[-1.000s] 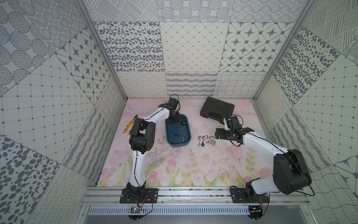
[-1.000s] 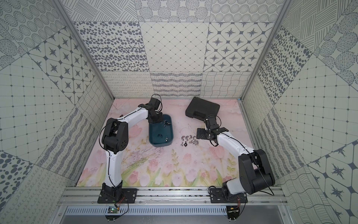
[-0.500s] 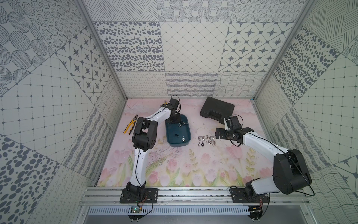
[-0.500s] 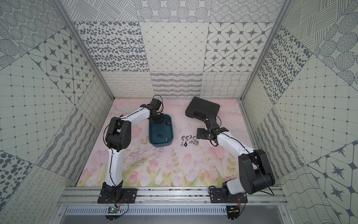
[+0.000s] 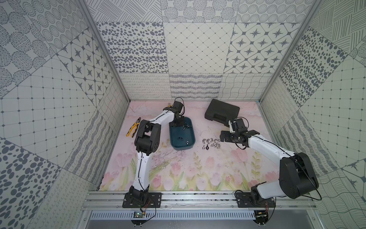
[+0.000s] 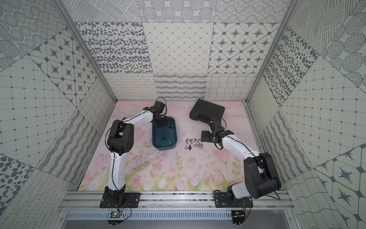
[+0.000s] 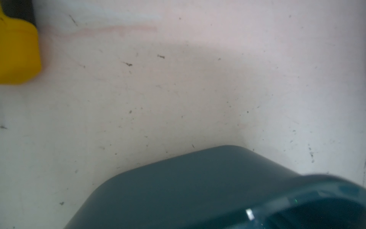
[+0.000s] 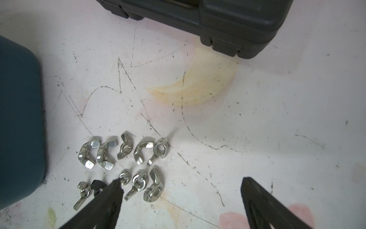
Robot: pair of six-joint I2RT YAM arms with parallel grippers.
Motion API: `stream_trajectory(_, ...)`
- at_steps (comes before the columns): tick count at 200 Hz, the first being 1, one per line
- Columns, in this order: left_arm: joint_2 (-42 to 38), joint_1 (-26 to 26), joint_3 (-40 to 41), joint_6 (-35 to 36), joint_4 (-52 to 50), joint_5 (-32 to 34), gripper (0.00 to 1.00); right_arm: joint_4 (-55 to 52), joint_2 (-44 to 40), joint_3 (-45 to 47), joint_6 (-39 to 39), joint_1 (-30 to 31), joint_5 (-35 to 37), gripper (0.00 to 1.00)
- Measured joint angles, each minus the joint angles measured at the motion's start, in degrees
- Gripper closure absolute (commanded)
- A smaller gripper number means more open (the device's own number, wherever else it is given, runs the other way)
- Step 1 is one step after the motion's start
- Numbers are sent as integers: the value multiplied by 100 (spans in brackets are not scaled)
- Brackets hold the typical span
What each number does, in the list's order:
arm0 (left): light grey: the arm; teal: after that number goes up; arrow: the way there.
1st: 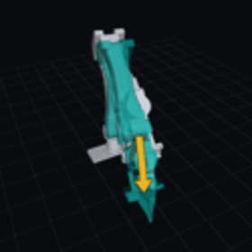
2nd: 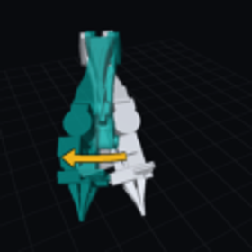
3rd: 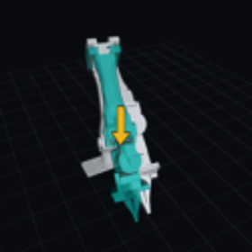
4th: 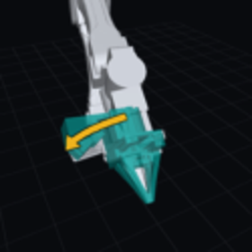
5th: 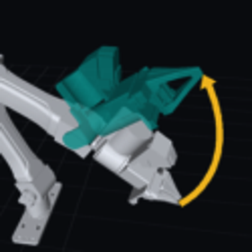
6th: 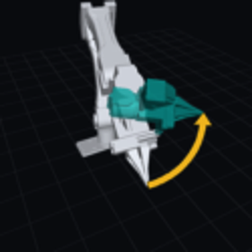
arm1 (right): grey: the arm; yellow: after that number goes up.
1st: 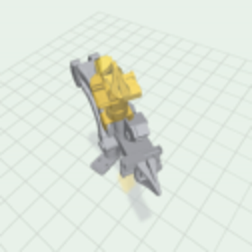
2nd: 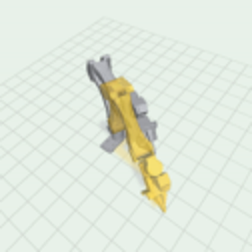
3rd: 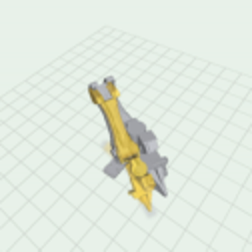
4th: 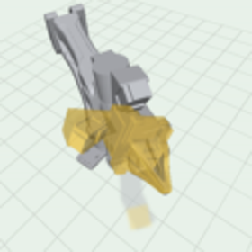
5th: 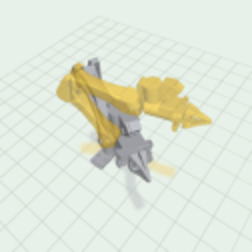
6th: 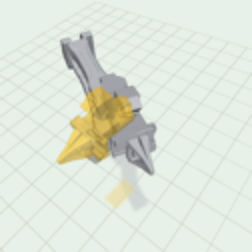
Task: Take out the wing nut from the storage box
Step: Pick up the wing nut from the storage box.
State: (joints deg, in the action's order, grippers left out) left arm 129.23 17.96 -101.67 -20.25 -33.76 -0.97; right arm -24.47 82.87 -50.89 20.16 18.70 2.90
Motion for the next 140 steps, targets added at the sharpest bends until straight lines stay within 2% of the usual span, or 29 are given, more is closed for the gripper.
stream_trajectory(82, -787, 90, 673, -70, -46, -28, 98, -9, -57, -2, 13, 42, -4, 3)
stream_trajectory(140, -1821, 662, 1322, -212, -59, 57, 98, -17, -223, 0, 48, 52, 11, 3)
